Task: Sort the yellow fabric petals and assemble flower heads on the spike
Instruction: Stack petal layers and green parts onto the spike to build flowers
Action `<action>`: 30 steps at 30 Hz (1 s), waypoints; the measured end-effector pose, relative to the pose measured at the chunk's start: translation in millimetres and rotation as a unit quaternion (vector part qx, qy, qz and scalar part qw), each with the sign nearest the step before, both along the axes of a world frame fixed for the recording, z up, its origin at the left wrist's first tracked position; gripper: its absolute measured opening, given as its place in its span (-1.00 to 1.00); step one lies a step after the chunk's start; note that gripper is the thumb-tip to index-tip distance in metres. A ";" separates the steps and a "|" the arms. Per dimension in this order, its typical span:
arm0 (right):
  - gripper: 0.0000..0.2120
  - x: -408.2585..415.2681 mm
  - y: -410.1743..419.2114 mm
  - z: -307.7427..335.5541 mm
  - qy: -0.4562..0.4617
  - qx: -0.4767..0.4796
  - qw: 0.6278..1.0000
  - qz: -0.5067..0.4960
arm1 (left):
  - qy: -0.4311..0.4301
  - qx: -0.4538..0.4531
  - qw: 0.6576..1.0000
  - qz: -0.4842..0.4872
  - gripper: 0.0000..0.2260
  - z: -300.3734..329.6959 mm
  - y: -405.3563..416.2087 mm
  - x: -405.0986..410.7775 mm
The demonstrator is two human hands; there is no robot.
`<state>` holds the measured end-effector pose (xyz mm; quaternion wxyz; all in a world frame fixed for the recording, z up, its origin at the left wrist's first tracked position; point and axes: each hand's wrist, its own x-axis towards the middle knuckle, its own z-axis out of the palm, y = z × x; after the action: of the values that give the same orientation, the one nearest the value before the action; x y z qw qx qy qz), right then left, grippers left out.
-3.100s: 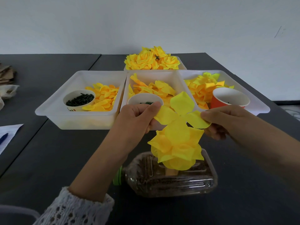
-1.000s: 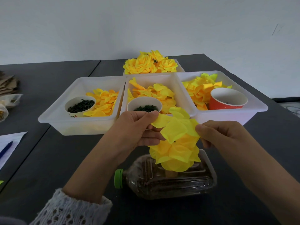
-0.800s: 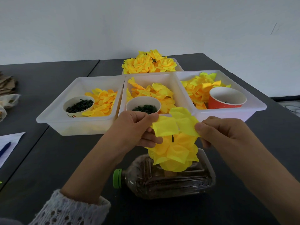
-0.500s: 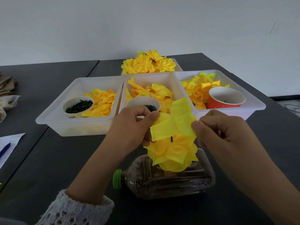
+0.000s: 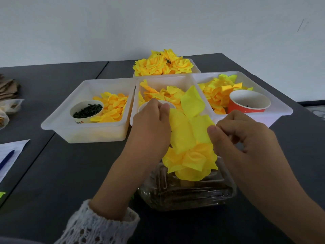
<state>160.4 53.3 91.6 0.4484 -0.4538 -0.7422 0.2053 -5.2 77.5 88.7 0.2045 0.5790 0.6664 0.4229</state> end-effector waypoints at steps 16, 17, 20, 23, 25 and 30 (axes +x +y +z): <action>-0.62 3.9 7.1 2.5 0.094 -0.077 0.992 0.023 | 0.122 0.037 0.989 0.072 -0.78 5.8 -2.6 14.6; -0.62 5.0 7.7 1.9 0.103 -0.083 0.991 0.026 | 0.126 0.033 0.989 0.071 -0.78 6.1 -2.3 14.4; -0.60 7.1 8.7 -2.1 0.121 -0.104 0.987 0.029 | 0.138 0.015 0.988 0.069 -0.77 5.9 -2.2 14.0; -0.59 8.2 10.6 -7.2 0.128 -0.123 0.984 0.025 | 0.131 0.008 0.989 0.068 -0.77 5.9 -2.7 15.4; -0.58 8.7 12.5 -9.3 0.131 -0.126 0.983 0.025 | 0.128 0.007 0.989 0.068 -0.78 6.8 -3.0 16.9; -0.60 11.4 10.3 -14.3 0.124 -0.146 0.981 0.029 | 0.165 -0.017 0.983 0.074 -0.78 5.0 -7.8 16.9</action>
<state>171.8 63.6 77.3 0.4597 -0.4635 -0.6559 0.3791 11.7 69.8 93.7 0.0694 0.5868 0.7388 0.3242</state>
